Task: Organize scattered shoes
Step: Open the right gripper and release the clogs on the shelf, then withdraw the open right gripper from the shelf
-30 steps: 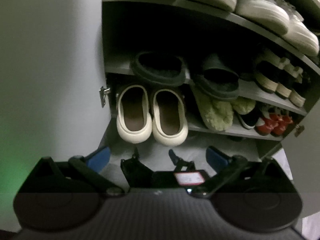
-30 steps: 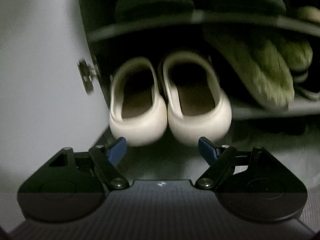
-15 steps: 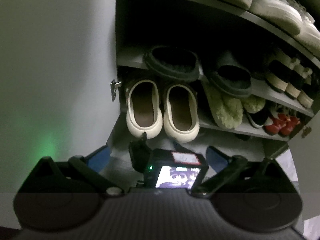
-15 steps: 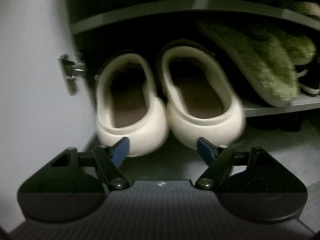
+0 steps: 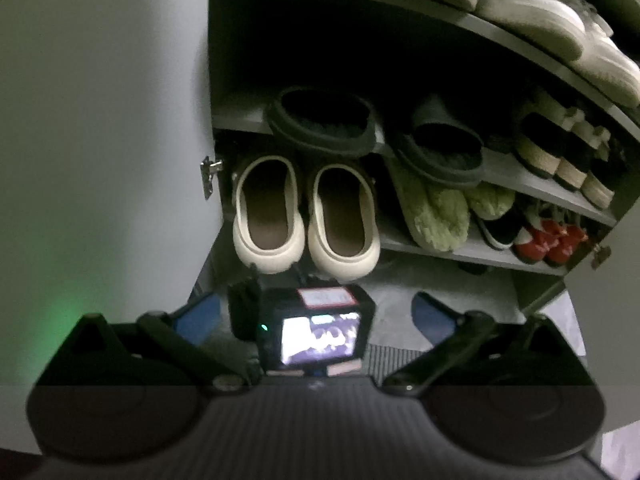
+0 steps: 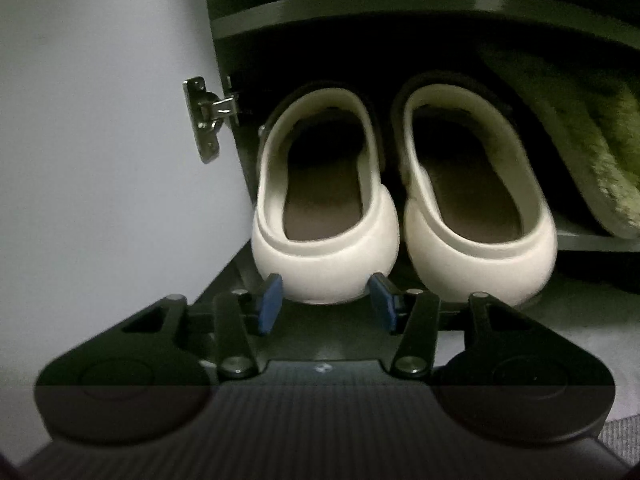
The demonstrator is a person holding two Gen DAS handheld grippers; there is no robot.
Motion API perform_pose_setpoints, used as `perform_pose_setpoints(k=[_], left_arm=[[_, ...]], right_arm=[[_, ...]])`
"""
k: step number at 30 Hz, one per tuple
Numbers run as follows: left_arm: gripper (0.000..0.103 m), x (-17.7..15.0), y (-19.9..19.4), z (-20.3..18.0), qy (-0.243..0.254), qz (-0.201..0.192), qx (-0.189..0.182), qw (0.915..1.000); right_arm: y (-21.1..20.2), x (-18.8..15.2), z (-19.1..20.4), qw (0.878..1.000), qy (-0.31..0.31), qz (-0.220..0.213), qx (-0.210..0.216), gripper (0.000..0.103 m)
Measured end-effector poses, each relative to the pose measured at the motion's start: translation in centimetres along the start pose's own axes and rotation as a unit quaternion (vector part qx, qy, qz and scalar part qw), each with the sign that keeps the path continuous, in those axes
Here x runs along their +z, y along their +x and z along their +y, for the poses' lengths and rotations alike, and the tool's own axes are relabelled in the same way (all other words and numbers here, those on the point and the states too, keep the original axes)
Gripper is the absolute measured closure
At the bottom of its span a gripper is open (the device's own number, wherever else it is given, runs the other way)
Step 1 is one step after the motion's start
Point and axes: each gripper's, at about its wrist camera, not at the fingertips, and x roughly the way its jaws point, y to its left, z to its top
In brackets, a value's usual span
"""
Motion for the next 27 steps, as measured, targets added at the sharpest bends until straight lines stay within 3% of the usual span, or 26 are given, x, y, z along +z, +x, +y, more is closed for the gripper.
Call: perform_pose_setpoints(k=[13,16,20,23,25,27], left_arm=[[0.0,-0.7,0.7,-0.5,0.011,0.008,0.006,0.9999],[0.0,-0.3,0.8,-1.0,0.018,0.002,0.004,0.9998],[0.0,-0.3,0.7,-1.6,0.02,-0.004,0.0,0.9998],[0.0,-0.6,1.0,-2.2,0.028,0.007,-0.006,0.9996],[0.0,-0.6,1.1,-2.5,0.032,0.008,-0.01,0.9994],[0.0,-0.4,1.2,-2.6,0.032,0.006,-0.013,0.9994]], right_arm=[[-0.5,-0.2,-0.4,0.999,0.026,-0.014,0.019,0.054],[-2.6,-0.5,-1.9,0.999,0.043,-0.028,-0.001,0.048],[-5.0,-1.3,-5.7,0.995,0.091,-0.032,-0.023,0.047],[-4.7,-1.8,-10.9,0.978,0.205,-0.036,0.013,0.046],[-4.0,-1.9,-13.3,0.96,0.27,-0.051,0.058,0.044],[-3.6,-2.4,-14.5,0.941,0.324,-0.056,0.077,0.041]])
